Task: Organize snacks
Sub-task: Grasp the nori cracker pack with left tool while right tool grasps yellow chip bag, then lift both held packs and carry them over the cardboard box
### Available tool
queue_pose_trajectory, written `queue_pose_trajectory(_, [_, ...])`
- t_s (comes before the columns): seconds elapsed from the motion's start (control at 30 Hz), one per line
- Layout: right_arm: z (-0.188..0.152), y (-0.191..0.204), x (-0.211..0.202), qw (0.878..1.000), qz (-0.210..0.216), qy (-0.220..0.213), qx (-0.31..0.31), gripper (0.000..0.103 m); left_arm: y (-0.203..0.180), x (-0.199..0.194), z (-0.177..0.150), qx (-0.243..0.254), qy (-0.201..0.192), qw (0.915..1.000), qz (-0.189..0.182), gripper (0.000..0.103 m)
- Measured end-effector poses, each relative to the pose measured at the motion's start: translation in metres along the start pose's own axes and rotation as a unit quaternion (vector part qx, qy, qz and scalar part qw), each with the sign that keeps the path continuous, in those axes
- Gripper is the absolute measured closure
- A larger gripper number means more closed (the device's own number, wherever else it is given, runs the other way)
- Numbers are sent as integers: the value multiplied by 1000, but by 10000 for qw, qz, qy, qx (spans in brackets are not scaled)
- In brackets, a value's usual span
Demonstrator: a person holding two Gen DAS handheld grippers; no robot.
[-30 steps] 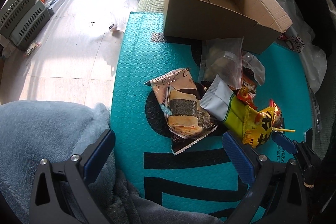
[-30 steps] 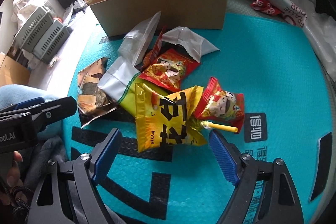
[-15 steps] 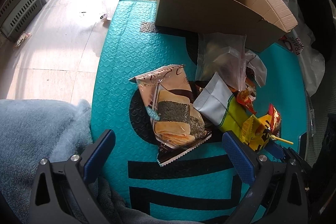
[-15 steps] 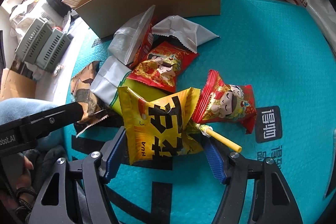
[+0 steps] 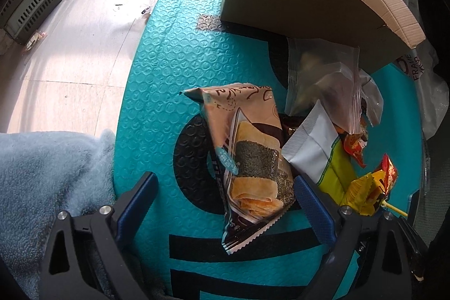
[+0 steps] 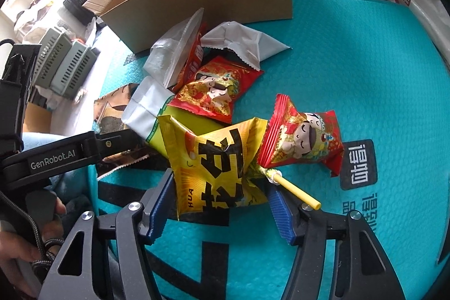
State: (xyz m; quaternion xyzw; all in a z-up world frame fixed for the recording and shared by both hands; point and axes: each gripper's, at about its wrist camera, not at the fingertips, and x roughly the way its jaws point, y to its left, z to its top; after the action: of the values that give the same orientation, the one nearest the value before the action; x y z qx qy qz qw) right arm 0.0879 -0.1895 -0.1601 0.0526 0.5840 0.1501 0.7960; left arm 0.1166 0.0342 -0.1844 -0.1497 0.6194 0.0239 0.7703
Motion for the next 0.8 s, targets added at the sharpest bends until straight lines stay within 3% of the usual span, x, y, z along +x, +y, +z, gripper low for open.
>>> queue_pose_trajectory(0.1, [0, 2, -1, 10000, -27, -17, -39, 43, -7, 2, 2, 137, -50, 9998, 109, 21])
queue_pose_trajectory(0.17, [0, 2, -2, 10000, -28, -34, -31, 44, -9, 1, 3, 243, -147, 9991, 329, 40])
queue_pose_trajectory(0.23, [-1, 1, -2, 10000, -15, -43, -1, 45, -8, -1, 3, 277, -233, 9986, 382, 51])
queue_pose_trajectory(0.47, [-3, 4, -8, 9999, 23, -111, -15, 50, -3, -7, -1, 219, -271, 9993, 98, 52])
queue_pose_trajectory(0.8, [-15, 5, -20, 9995, 237, -202, 27, 55, -5, -48, -26, 249, -343, 9990, -109, 52])
